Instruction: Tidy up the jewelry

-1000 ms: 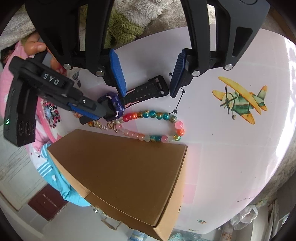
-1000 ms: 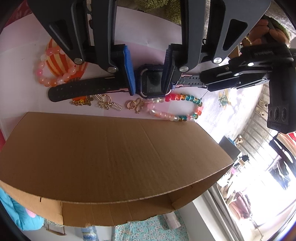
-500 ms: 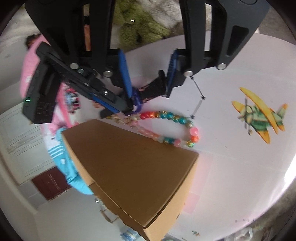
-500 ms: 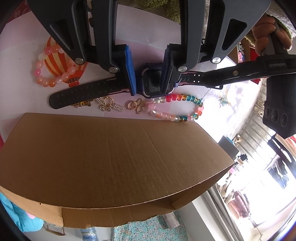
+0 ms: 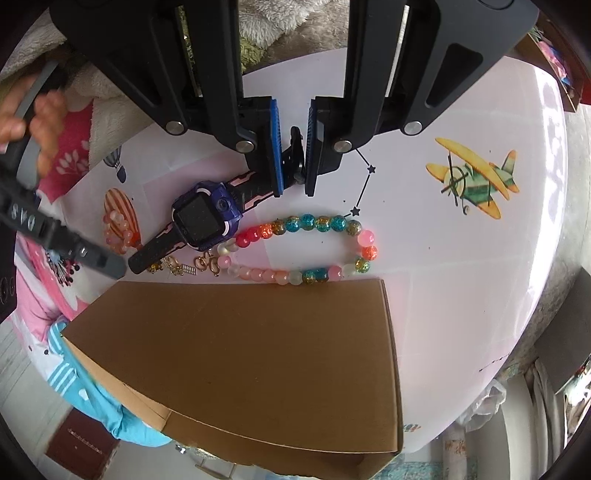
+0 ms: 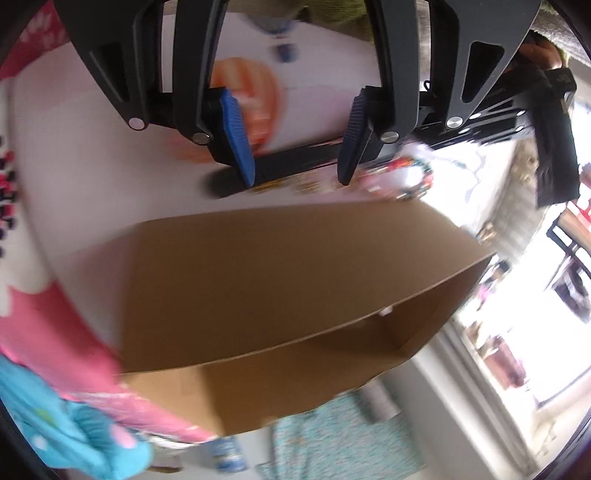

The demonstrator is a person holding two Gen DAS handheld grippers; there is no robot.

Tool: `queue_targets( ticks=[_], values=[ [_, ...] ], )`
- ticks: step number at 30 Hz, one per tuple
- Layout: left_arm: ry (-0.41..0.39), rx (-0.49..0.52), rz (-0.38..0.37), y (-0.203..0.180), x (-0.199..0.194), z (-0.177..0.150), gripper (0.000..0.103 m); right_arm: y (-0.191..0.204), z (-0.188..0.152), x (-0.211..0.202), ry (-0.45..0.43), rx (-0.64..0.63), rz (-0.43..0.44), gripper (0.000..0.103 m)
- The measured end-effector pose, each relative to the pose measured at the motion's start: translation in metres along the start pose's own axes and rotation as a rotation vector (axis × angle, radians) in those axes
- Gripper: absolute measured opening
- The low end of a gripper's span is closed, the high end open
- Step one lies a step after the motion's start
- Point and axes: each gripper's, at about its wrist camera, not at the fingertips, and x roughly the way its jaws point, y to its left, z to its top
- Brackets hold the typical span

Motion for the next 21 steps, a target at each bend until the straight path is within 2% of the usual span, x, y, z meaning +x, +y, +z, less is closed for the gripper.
queue_targets(
  ticks=[3,6,8,10,12,15,19,21],
  values=[
    [-0.001,0.024,0.008,-0.002,0.001,0.002,0.011,-0.021,0.007,0.003,0.012,0.036,-0.025,0.049],
    [0.003,0.049,0.014,-0.001,-0.004,0.003,0.011,-0.032,0.012,0.015,0.063,0.043,-0.004,0.049],
    [0.003,0.070,0.017,-0.004,-0.004,0.004,0.011,-0.032,0.012,0.022,0.081,0.030,0.010,0.050],
    [0.004,0.082,0.018,-0.009,-0.002,0.008,0.011,-0.031,0.013,0.025,0.077,0.004,0.021,0.058],
    [0.006,0.089,0.020,-0.010,0.000,0.011,0.011,-0.028,0.017,0.029,0.090,-0.017,0.036,0.061],
    [0.003,0.095,0.021,-0.012,0.001,0.012,0.011,-0.025,0.017,0.032,0.118,-0.017,0.096,0.062],
    [-0.003,0.095,0.016,-0.011,0.000,0.011,0.011,-0.022,0.015,0.032,0.120,-0.018,0.106,0.062],
    [-0.006,0.093,0.014,-0.011,0.000,0.010,0.011,-0.026,0.014,0.031,0.117,0.015,0.140,0.062]
  ],
)
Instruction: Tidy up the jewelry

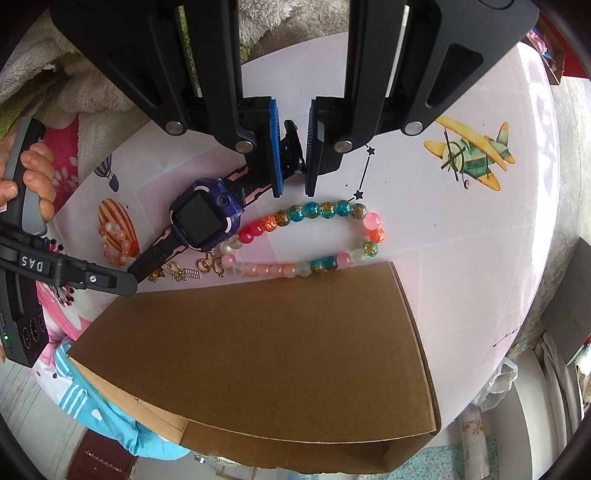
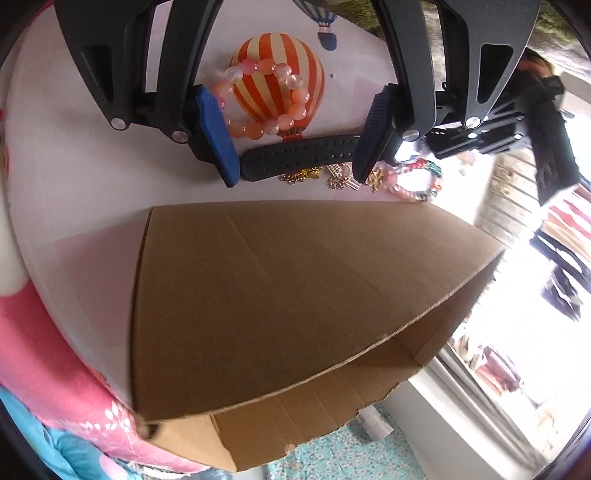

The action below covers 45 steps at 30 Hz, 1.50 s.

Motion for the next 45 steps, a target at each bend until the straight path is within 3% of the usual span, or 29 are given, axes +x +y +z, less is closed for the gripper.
queue_targets(
  ticks=[9,15,19,28,33,40,45],
  values=[
    [-0.011,0.001,-0.005,0.002,-0.001,-0.003,0.011,-0.024,0.000,-0.023,-0.074,0.151,0.226,0.062],
    [-0.017,-0.002,-0.012,0.003,-0.001,-0.004,0.011,-0.033,-0.005,-0.020,-0.108,0.198,0.216,0.057],
    [-0.020,-0.004,-0.017,0.004,-0.001,-0.004,0.011,-0.036,-0.007,-0.020,-0.131,0.239,0.288,0.051],
    [-0.025,-0.006,-0.019,0.005,-0.001,-0.004,0.011,-0.034,-0.006,-0.016,-0.150,0.208,0.219,0.046],
    [-0.025,-0.013,-0.022,0.005,-0.001,-0.004,0.011,-0.016,-0.005,-0.021,-0.146,0.092,0.059,0.046],
    [-0.025,-0.008,-0.016,0.004,-0.001,-0.003,0.011,-0.030,-0.006,-0.023,-0.101,0.188,0.034,0.044],
    [-0.030,-0.006,-0.015,0.004,-0.001,-0.003,0.011,-0.019,-0.001,-0.020,-0.079,0.137,-0.031,0.045]
  ],
)
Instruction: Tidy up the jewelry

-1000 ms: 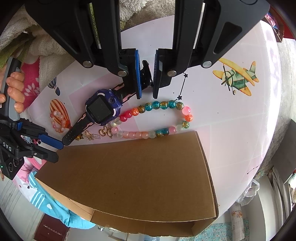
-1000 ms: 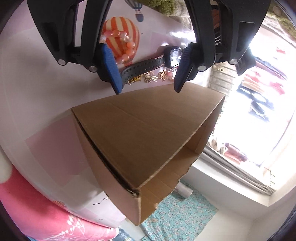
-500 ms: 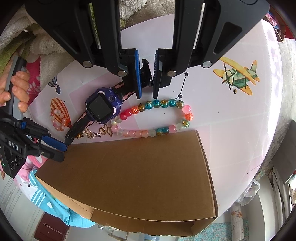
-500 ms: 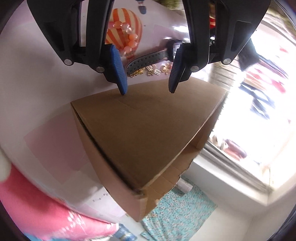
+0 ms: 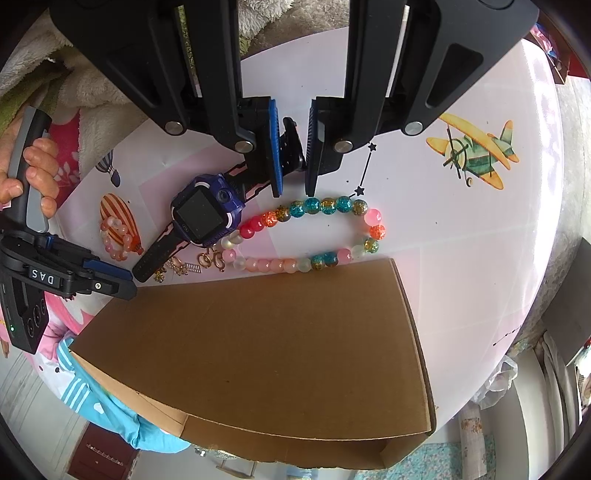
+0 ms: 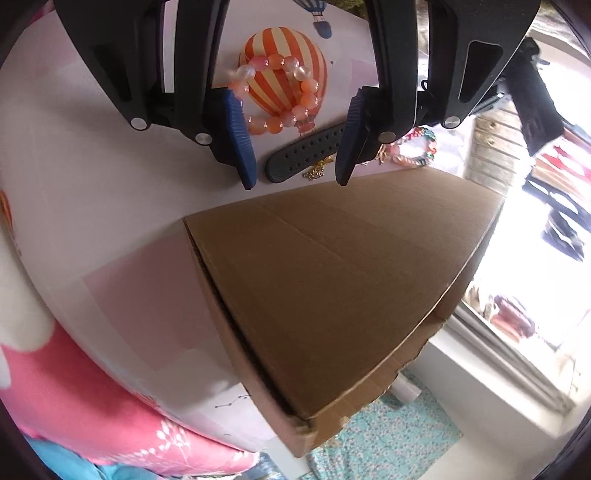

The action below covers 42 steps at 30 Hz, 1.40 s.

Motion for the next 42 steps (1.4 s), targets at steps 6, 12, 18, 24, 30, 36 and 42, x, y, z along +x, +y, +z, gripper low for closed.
queue_targets(
  ticks=[6,12,18,24,30,36,42],
  values=[
    [-0.003,-0.001,-0.007,0.000,0.001,0.000,0.011,0.014,0.005,0.009,0.066,-0.043,0.013,0.052],
    [-0.013,0.013,-0.016,-0.001,0.001,-0.002,0.011,0.024,-0.008,0.015,0.127,-0.021,0.116,0.052],
    [-0.022,0.022,-0.031,0.001,0.000,-0.003,0.011,0.048,-0.010,0.011,0.094,-0.083,0.097,0.051],
    [-0.035,0.024,-0.041,0.003,-0.001,-0.007,0.012,0.073,-0.009,0.013,0.080,-0.159,0.011,0.024],
    [-0.054,0.031,-0.052,0.003,-0.011,-0.010,0.007,0.066,-0.017,-0.017,0.034,-0.246,-0.019,0.018],
    [-0.156,0.077,-0.095,-0.005,-0.075,0.005,0.005,0.104,-0.018,-0.059,-0.031,-0.318,0.018,0.018],
    [-0.324,0.148,-0.081,-0.007,-0.135,0.061,0.005,0.159,0.027,-0.107,-0.223,-0.519,0.008,0.018]
  ],
)
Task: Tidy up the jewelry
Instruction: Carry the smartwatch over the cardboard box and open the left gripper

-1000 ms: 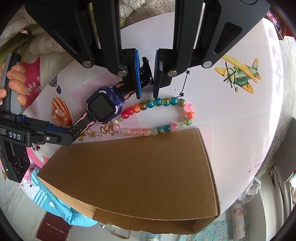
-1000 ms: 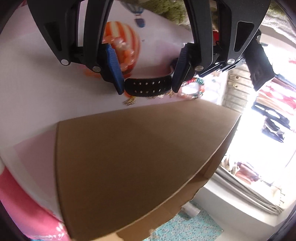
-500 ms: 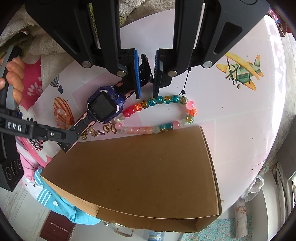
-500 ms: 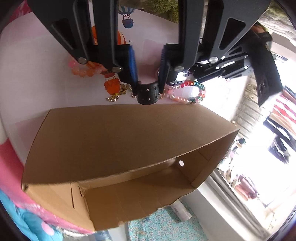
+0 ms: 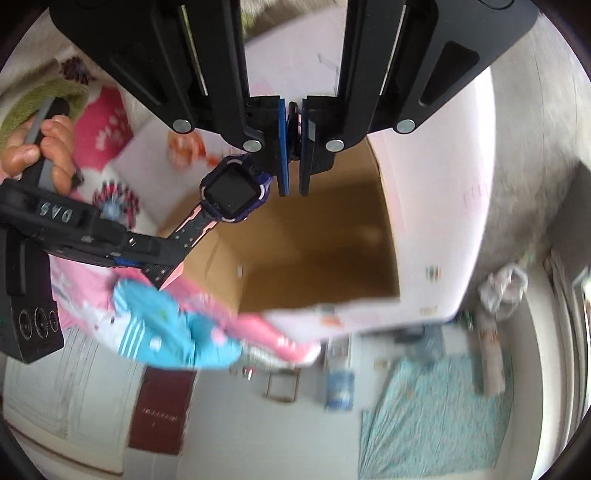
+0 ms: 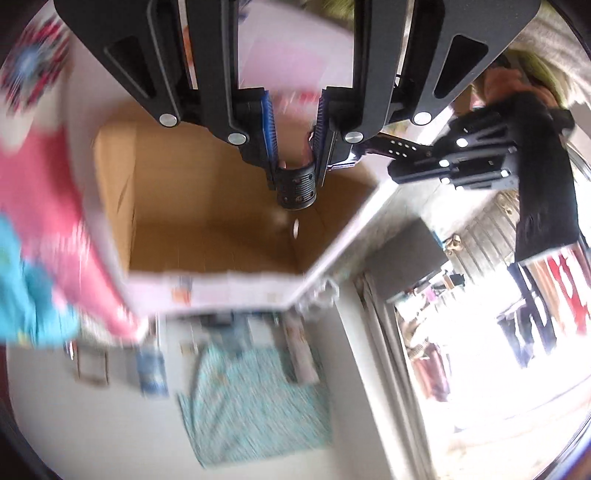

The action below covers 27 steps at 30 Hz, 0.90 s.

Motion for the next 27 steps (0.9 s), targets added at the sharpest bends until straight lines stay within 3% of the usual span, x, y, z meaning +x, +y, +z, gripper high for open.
queue_targets(
  ticks=[2,4,8,15,19,23,27],
  values=[
    [-0.002,-0.003,-0.023,0.009,0.014,0.031,0.005,-0.009,0.028,0.009,-0.007,-0.043,-0.051,0.018],
    [0.028,0.014,0.012,0.016,0.037,0.054,0.005,-0.020,0.051,0.033,0.037,-0.040,-0.042,0.018],
    [0.167,0.056,0.059,0.031,0.111,0.093,0.005,-0.058,0.079,0.105,0.230,0.013,-0.089,0.018],
    [0.388,0.148,0.173,0.034,0.209,0.100,0.005,-0.101,0.075,0.212,0.493,0.043,-0.147,0.019],
    [0.443,0.176,0.217,0.037,0.230,0.092,0.005,-0.111,0.073,0.225,0.504,0.012,-0.212,0.042],
    [0.439,0.158,0.226,0.041,0.233,0.094,0.006,-0.117,0.076,0.211,0.447,-0.005,-0.254,0.044],
    [0.405,0.148,0.219,0.038,0.220,0.100,0.011,-0.123,0.086,0.179,0.385,0.035,-0.217,0.044]
  ],
)
